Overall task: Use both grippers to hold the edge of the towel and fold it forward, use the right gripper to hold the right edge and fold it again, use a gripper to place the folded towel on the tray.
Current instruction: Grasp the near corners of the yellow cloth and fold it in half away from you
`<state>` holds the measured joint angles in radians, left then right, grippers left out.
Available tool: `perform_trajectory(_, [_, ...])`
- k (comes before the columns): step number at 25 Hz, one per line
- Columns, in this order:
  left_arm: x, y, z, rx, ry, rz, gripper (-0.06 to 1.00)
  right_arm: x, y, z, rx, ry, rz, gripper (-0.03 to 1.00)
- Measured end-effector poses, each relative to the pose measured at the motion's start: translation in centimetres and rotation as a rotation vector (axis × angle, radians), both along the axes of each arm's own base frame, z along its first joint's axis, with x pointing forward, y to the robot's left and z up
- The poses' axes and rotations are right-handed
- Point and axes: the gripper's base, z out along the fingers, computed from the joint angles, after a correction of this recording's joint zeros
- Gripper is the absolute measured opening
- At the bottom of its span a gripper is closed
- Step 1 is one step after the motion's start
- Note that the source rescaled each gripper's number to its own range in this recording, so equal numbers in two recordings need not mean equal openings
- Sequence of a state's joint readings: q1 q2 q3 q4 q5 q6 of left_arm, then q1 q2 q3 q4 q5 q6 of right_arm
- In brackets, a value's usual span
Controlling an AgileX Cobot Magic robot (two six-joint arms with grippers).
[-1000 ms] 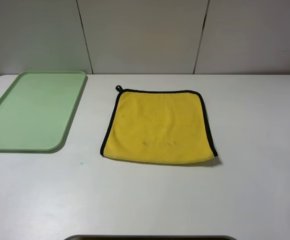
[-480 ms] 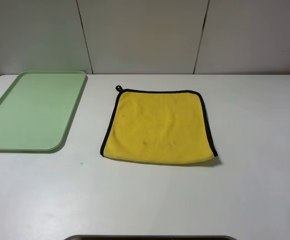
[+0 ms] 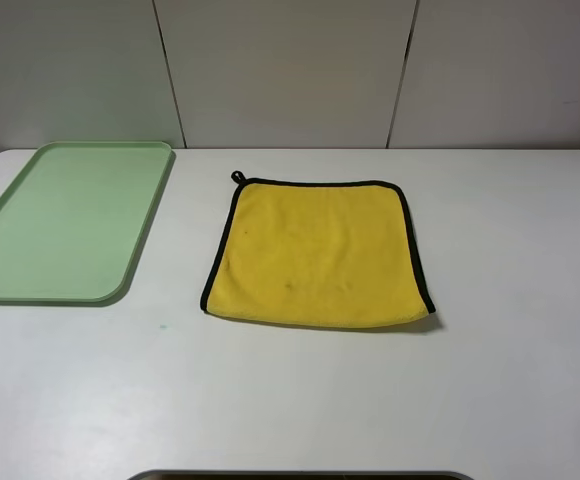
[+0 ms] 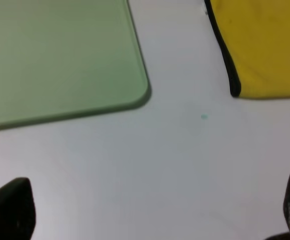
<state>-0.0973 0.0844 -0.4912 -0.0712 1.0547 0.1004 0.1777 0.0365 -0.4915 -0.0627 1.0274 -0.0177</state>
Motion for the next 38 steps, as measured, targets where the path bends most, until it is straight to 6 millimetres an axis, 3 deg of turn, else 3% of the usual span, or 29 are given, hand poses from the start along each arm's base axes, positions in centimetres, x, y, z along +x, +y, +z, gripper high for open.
perform_trajectory(9, [2.9,-0.4,-0.3,0.099,0.184,-0.112,1.00,3.8,0.8,-0.5,-0.130,0.228,0.073,1.00])
perform_trajectory(14, [3.5,-0.6,-0.4,0.122,0.222,-0.168,1.00,5.0,1.7,0.4,-0.133,0.209,0.169,1.00])
perform_trajectory(19, [3.6,-1.0,0.2,0.167,0.146,-0.301,1.00,6.0,2.7,0.8,-0.206,0.156,0.328,1.00])
perform_trajectory(28, [4.1,-1.4,0.7,0.268,0.018,-0.473,1.00,8.4,4.6,0.0,-0.396,0.181,0.581,1.00])
perform_trajectory(38, [7.6,-3.0,-0.4,0.344,0.152,-0.559,1.00,11.1,5.8,-1.7,-0.697,0.202,0.844,1.00])
